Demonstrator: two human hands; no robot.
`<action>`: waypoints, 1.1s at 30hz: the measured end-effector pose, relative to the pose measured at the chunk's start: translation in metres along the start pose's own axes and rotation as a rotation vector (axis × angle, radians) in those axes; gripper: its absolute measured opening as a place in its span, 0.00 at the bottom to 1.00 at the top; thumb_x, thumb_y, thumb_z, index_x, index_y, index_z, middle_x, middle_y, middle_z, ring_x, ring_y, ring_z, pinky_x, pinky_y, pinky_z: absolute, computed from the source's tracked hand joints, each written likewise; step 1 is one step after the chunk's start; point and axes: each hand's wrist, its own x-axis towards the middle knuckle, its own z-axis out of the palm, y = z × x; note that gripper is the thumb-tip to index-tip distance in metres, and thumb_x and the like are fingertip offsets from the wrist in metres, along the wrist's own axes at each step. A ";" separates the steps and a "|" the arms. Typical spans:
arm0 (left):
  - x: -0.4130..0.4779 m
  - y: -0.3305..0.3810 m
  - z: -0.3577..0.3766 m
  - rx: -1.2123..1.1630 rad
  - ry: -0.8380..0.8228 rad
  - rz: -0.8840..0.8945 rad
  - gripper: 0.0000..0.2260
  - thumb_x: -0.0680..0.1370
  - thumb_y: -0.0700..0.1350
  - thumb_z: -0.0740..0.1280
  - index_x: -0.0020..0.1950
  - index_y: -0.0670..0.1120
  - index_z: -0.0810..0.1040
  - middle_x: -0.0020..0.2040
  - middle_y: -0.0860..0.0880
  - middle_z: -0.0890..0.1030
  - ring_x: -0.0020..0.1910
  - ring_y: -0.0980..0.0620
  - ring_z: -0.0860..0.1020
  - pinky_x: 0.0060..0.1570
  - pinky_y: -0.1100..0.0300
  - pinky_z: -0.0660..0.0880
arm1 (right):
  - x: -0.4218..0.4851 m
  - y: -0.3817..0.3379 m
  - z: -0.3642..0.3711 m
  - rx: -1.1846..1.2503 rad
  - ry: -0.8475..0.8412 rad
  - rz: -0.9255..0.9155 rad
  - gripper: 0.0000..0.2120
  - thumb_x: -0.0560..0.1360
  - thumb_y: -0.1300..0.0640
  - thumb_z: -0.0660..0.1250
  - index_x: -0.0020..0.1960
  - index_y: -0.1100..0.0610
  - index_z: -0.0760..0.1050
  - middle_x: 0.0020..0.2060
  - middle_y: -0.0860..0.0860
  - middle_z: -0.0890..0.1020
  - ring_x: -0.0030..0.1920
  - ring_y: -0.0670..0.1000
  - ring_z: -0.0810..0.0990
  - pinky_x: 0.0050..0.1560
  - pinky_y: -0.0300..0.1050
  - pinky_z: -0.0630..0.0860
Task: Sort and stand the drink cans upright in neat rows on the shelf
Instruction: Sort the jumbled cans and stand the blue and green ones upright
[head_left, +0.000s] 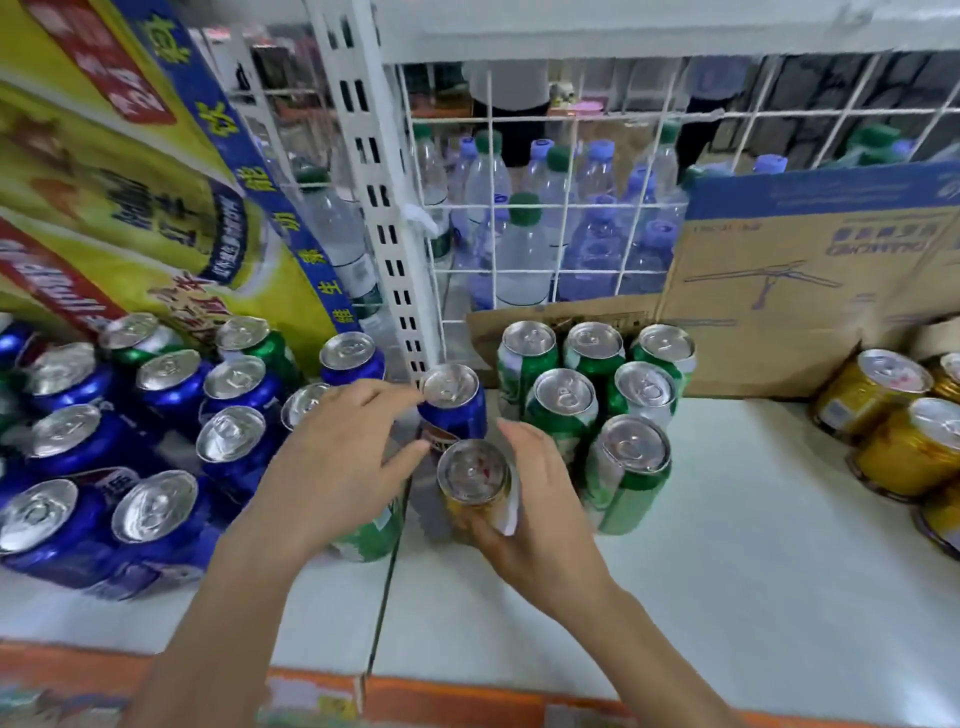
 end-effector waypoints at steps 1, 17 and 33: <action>-0.004 -0.003 0.002 -0.010 -0.028 -0.019 0.25 0.77 0.55 0.65 0.73 0.55 0.64 0.68 0.52 0.69 0.67 0.50 0.67 0.64 0.56 0.64 | 0.002 0.003 0.009 0.019 -0.052 0.039 0.39 0.67 0.48 0.72 0.72 0.49 0.55 0.65 0.50 0.67 0.65 0.46 0.65 0.67 0.32 0.60; 0.007 0.019 0.021 -0.065 0.034 0.007 0.27 0.76 0.43 0.65 0.72 0.53 0.57 0.71 0.49 0.60 0.65 0.46 0.69 0.57 0.53 0.72 | -0.008 0.015 0.027 0.252 -0.086 0.242 0.34 0.60 0.40 0.74 0.60 0.38 0.60 0.56 0.37 0.75 0.57 0.39 0.75 0.55 0.35 0.73; 0.046 0.027 0.028 -0.134 -0.131 -0.148 0.35 0.73 0.63 0.66 0.75 0.55 0.55 0.71 0.45 0.59 0.65 0.39 0.69 0.63 0.48 0.68 | -0.026 0.016 0.009 0.119 -0.156 0.303 0.37 0.64 0.50 0.75 0.62 0.33 0.56 0.58 0.41 0.75 0.58 0.41 0.74 0.59 0.39 0.71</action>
